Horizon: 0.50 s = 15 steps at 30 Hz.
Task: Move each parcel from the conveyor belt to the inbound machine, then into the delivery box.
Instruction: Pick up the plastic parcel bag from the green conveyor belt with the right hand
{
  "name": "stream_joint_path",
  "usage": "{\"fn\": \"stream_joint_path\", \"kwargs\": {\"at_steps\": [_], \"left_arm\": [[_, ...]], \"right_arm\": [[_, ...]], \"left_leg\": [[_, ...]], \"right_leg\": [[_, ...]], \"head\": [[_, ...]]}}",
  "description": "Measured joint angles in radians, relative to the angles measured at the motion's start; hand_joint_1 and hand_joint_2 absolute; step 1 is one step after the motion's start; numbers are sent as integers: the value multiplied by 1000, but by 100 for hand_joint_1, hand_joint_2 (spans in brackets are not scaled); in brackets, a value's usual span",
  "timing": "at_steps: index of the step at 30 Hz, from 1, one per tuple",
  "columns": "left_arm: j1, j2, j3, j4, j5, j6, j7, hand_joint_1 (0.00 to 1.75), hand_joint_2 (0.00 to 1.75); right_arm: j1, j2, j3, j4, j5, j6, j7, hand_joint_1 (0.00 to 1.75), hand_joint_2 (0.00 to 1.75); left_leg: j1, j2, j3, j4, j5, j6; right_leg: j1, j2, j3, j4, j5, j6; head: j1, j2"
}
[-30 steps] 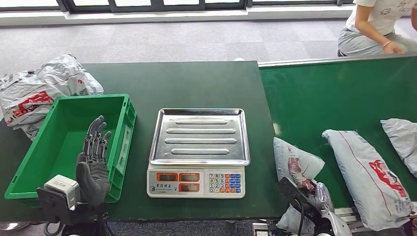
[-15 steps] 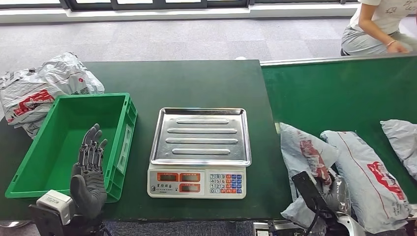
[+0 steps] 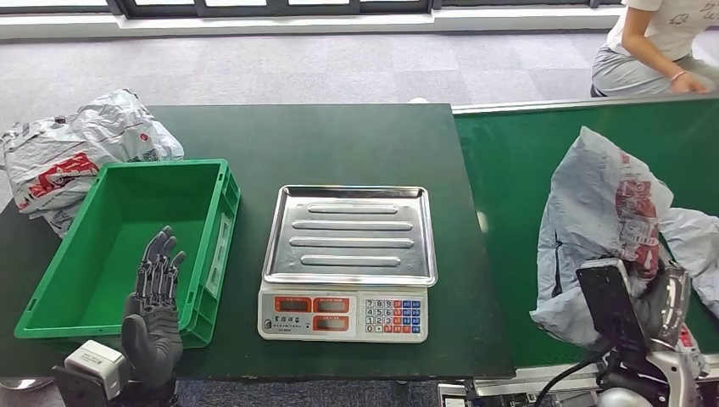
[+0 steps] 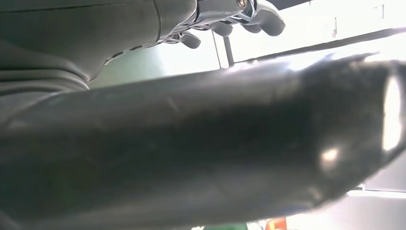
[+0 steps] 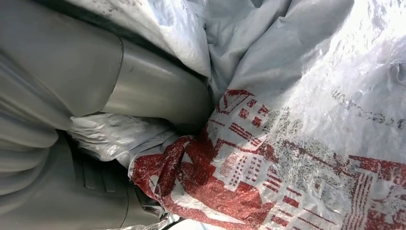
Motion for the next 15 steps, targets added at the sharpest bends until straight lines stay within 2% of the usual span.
{"fn": "stream_joint_path", "kwargs": {"at_steps": [4,10,15], "left_arm": [[-12,4,-5,13,6,3,-2,0,0],[-48,7,-24,39,14,10,-2,0,0],[-55,10,-32,55,22,14,-2,0,0]], "right_arm": [[-112,-20,20,60,-3,-1,-4,175,175],[-352,-35,136,258,-23,-18,-5,175,175],[-429,-41,191,345,-47,-27,-5,175,175]], "left_leg": [[0,2,-6,0,0,0],[-1,1,0,0,7,1],[-1,-9,-5,0,10,0]], "right_leg": [[-1,2,0,0,1,0],[-1,1,-3,0,7,3],[-1,-6,-5,0,8,3]], "head": [[0,0],[0,0],[0,0]]}}
